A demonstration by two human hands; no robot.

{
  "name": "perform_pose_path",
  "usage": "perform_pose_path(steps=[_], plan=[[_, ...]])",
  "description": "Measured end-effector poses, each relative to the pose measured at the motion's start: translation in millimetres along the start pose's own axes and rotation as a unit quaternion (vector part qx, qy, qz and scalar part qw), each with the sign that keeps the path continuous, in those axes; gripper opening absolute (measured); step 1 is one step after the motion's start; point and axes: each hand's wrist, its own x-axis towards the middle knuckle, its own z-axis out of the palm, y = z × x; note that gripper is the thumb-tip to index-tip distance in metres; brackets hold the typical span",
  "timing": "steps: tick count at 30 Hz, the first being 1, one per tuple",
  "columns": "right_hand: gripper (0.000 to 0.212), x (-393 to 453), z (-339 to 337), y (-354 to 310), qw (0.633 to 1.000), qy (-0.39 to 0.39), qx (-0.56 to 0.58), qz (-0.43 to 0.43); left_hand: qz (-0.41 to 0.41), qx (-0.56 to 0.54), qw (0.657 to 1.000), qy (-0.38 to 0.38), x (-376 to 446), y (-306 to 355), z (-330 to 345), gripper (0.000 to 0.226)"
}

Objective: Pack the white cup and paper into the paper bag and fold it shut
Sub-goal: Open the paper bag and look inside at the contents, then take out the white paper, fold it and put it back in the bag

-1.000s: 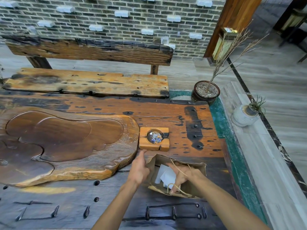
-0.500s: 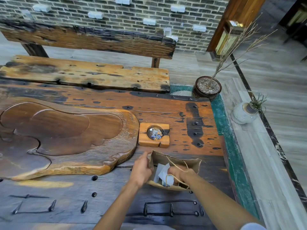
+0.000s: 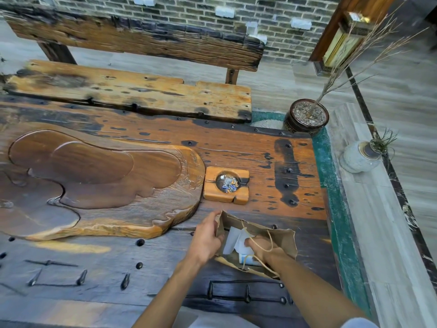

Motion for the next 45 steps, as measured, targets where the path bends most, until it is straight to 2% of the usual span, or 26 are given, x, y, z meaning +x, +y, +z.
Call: perform_pose_path(steps=[2,4,8,10,11,12,14,17,20,26,30,36,40,43,45], plan=[[0.036,25,15,18,0.996,-0.063,-0.068,0.004,0.0,-0.003,1.0,0.004,1,-2,1,0.063],[0.012,35,25,28,0.983,-0.085,-0.163,-0.009,-0.001,-0.005,1.0,0.003,1,-2,2,0.063],[0.022,45,32,37,0.991,-0.094,-0.084,0.039,-0.005,-0.012,1.0,-0.005,0,-5,3,0.064],[0.015,31,17,29,0.993,-0.094,0.02,0.075,-0.006,-0.009,1.0,-0.007,0,-6,3,0.063],[0.023,27,14,25,0.993,-0.083,0.044,0.069,-0.006,-0.006,1.0,-0.006,0,-6,3,0.063],[0.023,25,13,24,0.998,-0.064,0.004,0.028,-0.004,-0.004,1.0,-0.005,-1,-6,3,0.062],[0.011,30,12,29,0.994,-0.04,-0.099,-0.033,0.0,0.007,1.0,-0.006,-2,-5,3,0.063],[0.024,23,8,26,0.994,-0.072,-0.078,-0.037,-0.002,0.001,1.0,-0.015,-4,-5,3,0.069],[0.024,13,1,24,0.992,-0.06,-0.105,-0.045,0.007,-0.012,1.0,-0.019,-6,-4,2,0.075],[0.029,-18,-12,23,0.981,-0.008,-0.166,-0.101,0.061,0.039,0.997,-0.002,-12,-2,2,0.071],[0.027,-46,-31,17,0.97,0.018,-0.2,-0.137,0.086,0.002,0.996,-0.001,-20,3,1,0.077],[0.021,-85,-65,3,0.95,0.07,-0.242,-0.183,0.161,-0.024,0.985,-0.058,-32,19,-18,0.088],[0.021,-110,-90,-11,0.947,0.078,-0.209,-0.229,0.228,-0.003,0.969,-0.096,-42,50,-35,0.071],[0.021,-131,-114,-28,0.94,0.087,-0.201,-0.263,0.239,-0.022,0.963,-0.122,-55,79,-51,0.061],[0.021,-146,-132,-40,0.932,0.096,-0.208,-0.281,0.236,-0.044,0.96,-0.145,-62,96,-60,0.04]])
